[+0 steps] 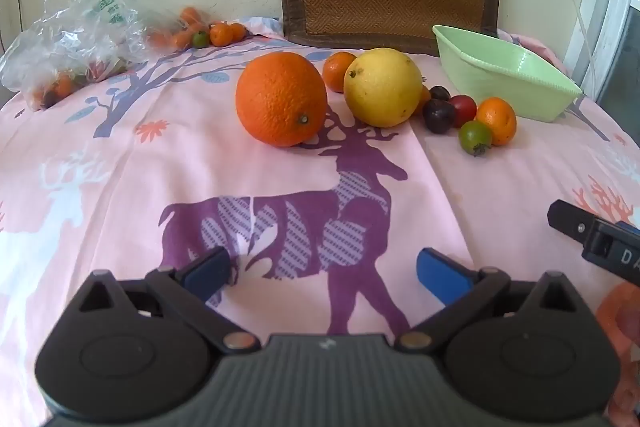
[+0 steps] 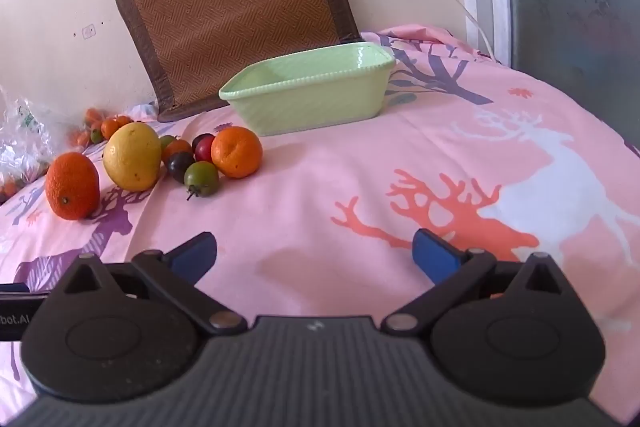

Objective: Organize fruits
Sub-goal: 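Move the right tool toward the large orange on the tablecloth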

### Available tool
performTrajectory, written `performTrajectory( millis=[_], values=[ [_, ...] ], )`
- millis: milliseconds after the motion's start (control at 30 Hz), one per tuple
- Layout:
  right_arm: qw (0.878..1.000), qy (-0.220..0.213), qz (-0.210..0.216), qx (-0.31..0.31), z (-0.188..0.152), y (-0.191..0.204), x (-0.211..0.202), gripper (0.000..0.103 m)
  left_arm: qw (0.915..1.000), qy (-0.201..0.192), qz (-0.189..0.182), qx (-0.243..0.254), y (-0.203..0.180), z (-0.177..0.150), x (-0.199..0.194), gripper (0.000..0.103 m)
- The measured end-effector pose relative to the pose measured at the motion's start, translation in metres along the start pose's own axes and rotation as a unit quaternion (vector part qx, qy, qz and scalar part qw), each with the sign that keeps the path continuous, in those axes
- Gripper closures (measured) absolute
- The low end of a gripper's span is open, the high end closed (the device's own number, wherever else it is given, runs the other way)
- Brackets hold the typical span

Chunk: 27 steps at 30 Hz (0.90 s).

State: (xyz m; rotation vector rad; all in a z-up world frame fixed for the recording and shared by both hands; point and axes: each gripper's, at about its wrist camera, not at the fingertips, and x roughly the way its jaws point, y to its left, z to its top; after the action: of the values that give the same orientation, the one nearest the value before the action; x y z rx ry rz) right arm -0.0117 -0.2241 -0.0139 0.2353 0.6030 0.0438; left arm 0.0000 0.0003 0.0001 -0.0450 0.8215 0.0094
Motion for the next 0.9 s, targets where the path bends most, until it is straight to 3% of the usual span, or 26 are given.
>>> performTrajectory(
  millis=[233, 633, 900],
  values=[
    [1.0, 0.0, 0.001, -0.003, 0.001, -0.003, -0.002, 0.0, 0.9998, -0.006, -0.017, 0.001, 0.004, -0.001, -0.002, 0.0],
    [1.0, -0.005, -0.017, -0.013, 0.0, 0.005, -0.003, 0.0, 0.995, -0.044, -0.085, -0.029, 0.029, -0.017, -0.021, 0.0],
    [0.997, -0.041, -0.019, -0.06, 0.003, 0.028, -0.009, 0.0, 0.9908, -0.106, -0.065, -0.054, 0.062, -0.008, -0.035, 0.0]
  ],
)
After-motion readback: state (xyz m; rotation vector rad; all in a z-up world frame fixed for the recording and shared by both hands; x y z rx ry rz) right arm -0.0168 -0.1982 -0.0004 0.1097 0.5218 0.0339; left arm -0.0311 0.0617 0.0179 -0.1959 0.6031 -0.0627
